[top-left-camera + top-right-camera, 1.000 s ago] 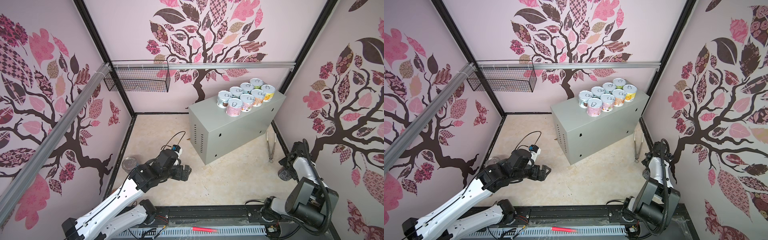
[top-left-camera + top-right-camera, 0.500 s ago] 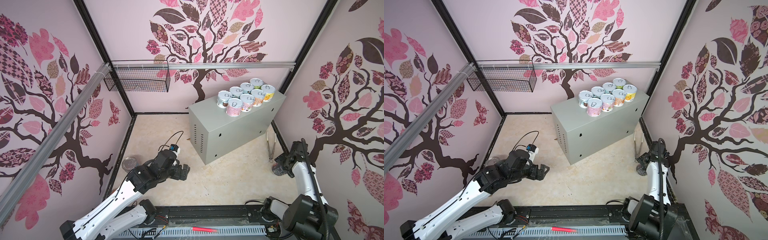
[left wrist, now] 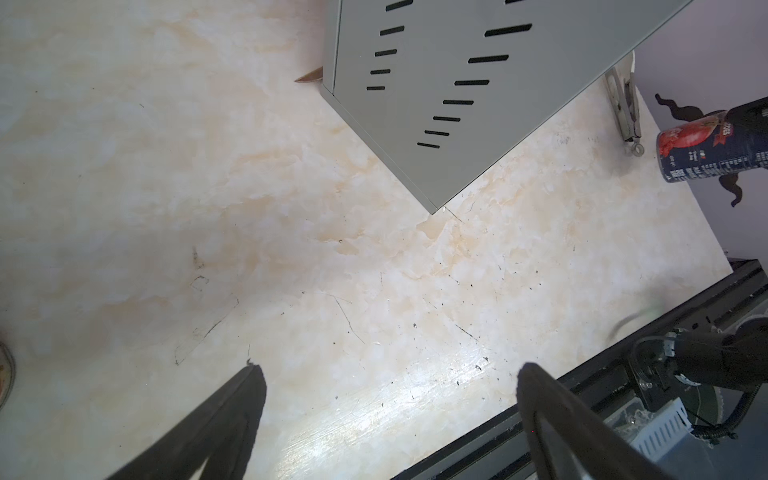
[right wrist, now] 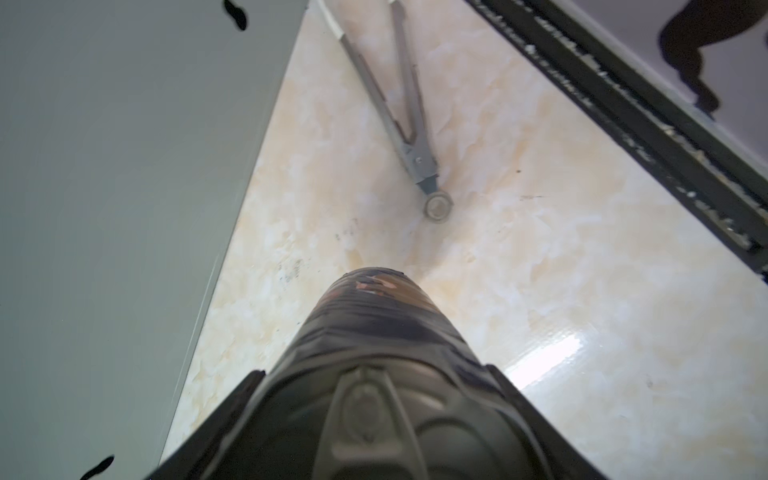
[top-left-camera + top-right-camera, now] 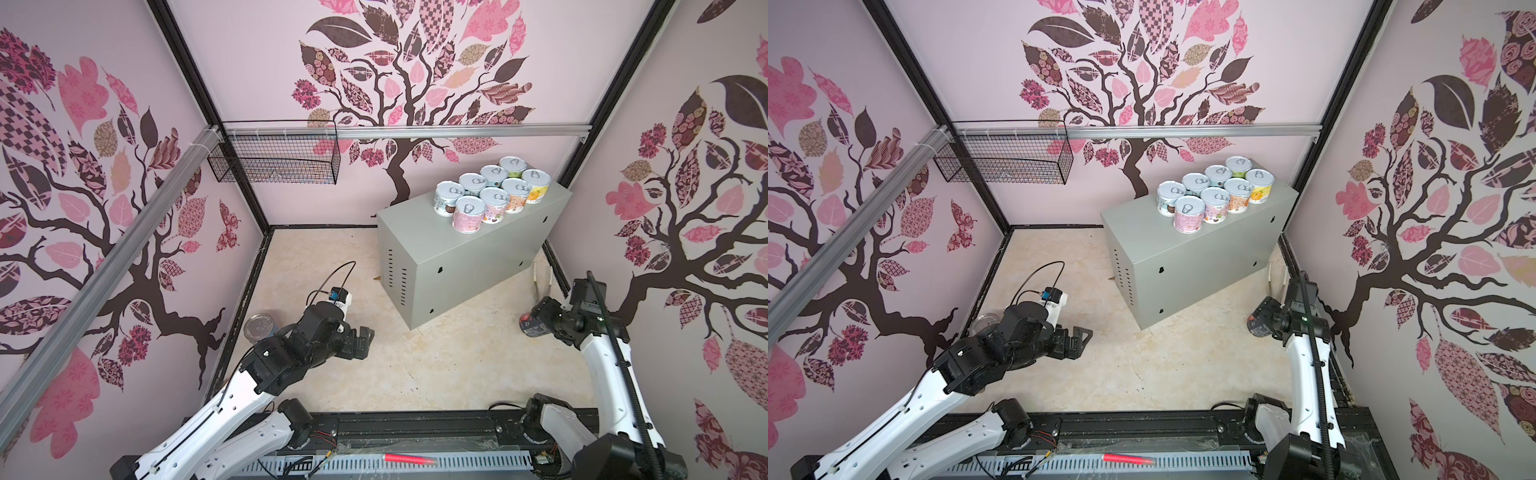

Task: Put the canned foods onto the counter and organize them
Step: 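Lift the red tomato-label can with the right gripper and carry it toward the cabinet front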

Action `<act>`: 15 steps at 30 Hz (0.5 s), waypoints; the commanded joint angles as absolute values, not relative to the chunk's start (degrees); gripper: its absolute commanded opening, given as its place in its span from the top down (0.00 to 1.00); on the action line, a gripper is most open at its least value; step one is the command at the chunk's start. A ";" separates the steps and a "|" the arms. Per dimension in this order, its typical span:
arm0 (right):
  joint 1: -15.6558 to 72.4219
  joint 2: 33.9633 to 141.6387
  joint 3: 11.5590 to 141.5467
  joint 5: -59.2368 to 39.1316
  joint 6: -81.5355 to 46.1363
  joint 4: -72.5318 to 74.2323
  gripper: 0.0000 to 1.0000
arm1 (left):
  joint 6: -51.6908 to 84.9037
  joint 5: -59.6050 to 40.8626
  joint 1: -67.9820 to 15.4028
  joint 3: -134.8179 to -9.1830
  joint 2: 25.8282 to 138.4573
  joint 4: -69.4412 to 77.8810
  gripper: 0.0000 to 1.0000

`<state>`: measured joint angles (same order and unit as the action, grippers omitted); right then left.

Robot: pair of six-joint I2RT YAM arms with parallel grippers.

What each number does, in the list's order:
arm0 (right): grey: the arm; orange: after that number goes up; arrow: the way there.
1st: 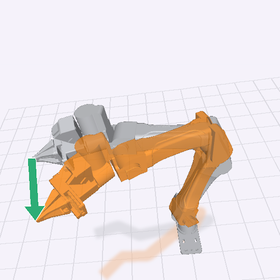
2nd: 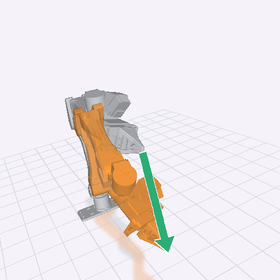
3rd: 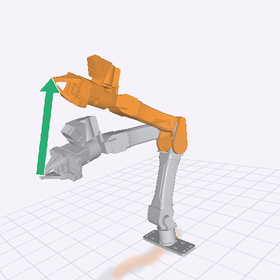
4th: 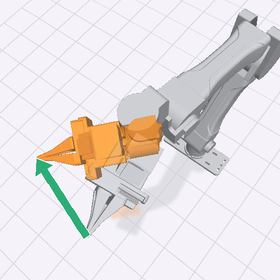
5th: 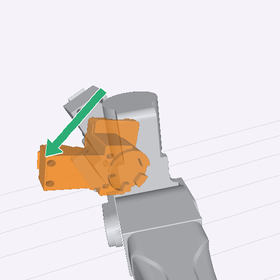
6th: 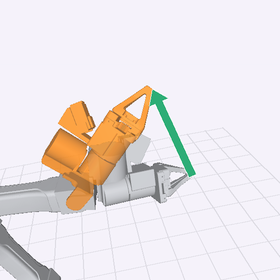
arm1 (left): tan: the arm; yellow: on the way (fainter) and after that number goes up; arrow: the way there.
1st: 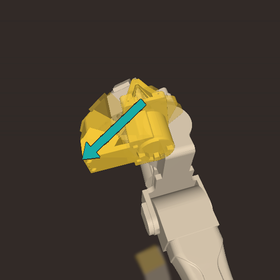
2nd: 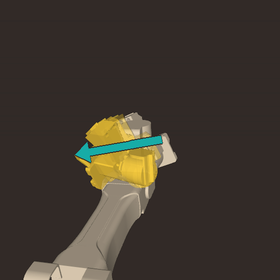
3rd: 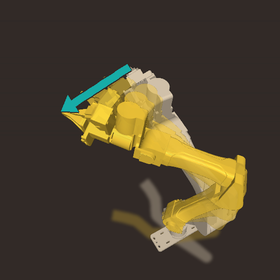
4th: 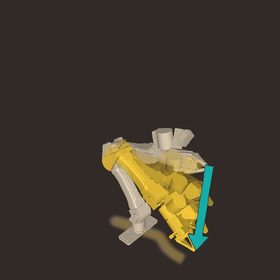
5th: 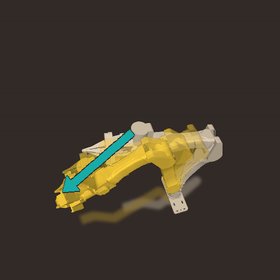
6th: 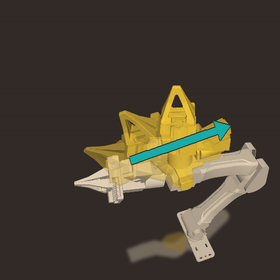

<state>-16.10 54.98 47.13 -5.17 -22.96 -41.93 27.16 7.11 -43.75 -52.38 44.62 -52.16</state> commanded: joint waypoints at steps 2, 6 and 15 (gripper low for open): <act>-9.78 52.96 54.23 -6.44 -22.57 -41.44 0.51 | 27.16 7.47 -43.31 -50.54 44.37 -51.50 0.02; -3.51 53.05 58.77 -6.95 -22.70 -43.44 0.52 | 27.16 7.56 -43.29 -50.11 43.93 -51.01 0.02; 15.47 57.91 73.43 0.43 -20.08 -54.15 0.53 | 27.29 8.35 -43.24 -50.02 43.67 -51.11 0.02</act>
<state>12.93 57.87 67.92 -2.26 -20.91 -52.05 27.16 7.62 -43.48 -51.42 44.29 -51.96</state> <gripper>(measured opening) 0.768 0.981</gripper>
